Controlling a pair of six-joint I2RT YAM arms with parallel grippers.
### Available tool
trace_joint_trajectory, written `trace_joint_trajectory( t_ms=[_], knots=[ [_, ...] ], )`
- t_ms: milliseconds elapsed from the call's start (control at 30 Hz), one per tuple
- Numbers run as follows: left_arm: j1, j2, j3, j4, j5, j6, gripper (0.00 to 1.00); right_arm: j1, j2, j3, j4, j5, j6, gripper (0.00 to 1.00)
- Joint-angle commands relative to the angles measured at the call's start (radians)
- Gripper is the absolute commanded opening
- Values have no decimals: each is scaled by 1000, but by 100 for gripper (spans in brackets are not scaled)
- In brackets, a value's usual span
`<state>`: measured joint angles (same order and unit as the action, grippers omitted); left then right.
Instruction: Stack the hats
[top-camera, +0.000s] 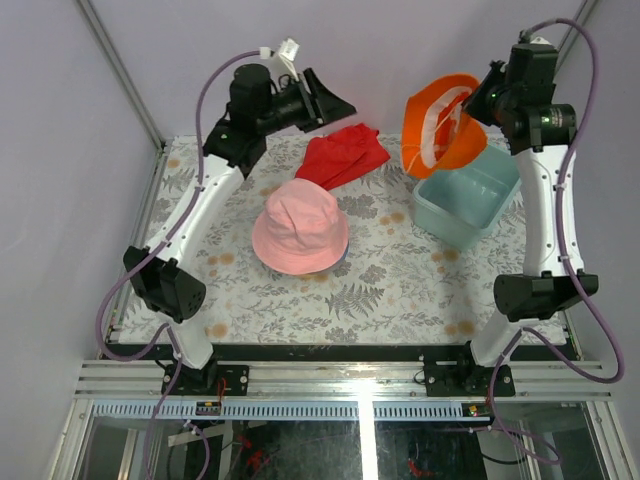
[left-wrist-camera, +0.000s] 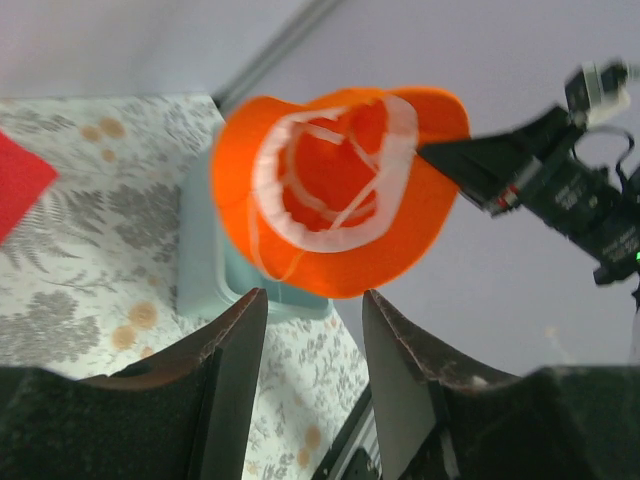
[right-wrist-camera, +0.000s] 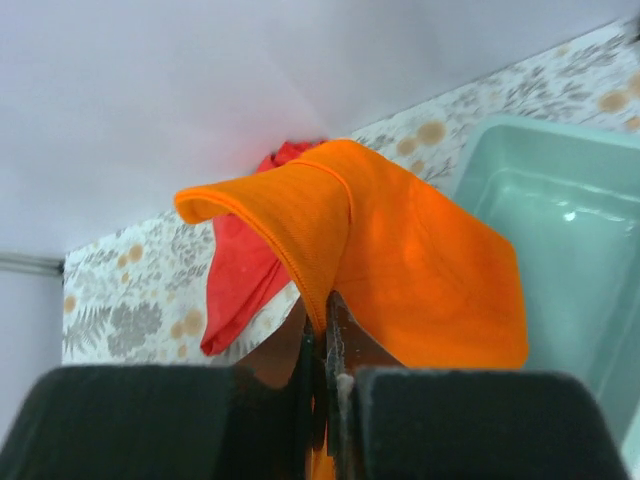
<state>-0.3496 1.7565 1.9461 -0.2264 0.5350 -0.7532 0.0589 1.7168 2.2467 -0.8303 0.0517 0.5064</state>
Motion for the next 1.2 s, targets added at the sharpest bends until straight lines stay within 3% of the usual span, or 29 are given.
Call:
trace_joint_trajectory(
  t_ms=[0, 200, 333, 400, 567, 767, 1167],
  knots=[
    [-74, 39, 129, -81, -10, 80, 43, 35, 26, 17, 1, -127, 31, 0],
    [-113, 65, 193, -134, -4, 113, 47, 89, 44, 55, 29, -281, 33, 0],
    [-42, 70, 239, -270, -10, 165, 47, 182, 72, 104, 20, -261, 4, 0],
    [54, -7, 148, -227, -3, 107, 47, 256, 84, 127, 18, -217, -30, 0],
    [343, -261, -353, 21, 21, -65, 48, 386, 140, 191, 6, -108, -99, 0],
    [431, -441, -697, 61, 1, -68, 49, 502, 236, 286, -11, 42, -234, 0],
    [475, -598, -910, -1, 43, -41, 48, 600, 308, 336, 32, 218, -363, 0]
  ],
)
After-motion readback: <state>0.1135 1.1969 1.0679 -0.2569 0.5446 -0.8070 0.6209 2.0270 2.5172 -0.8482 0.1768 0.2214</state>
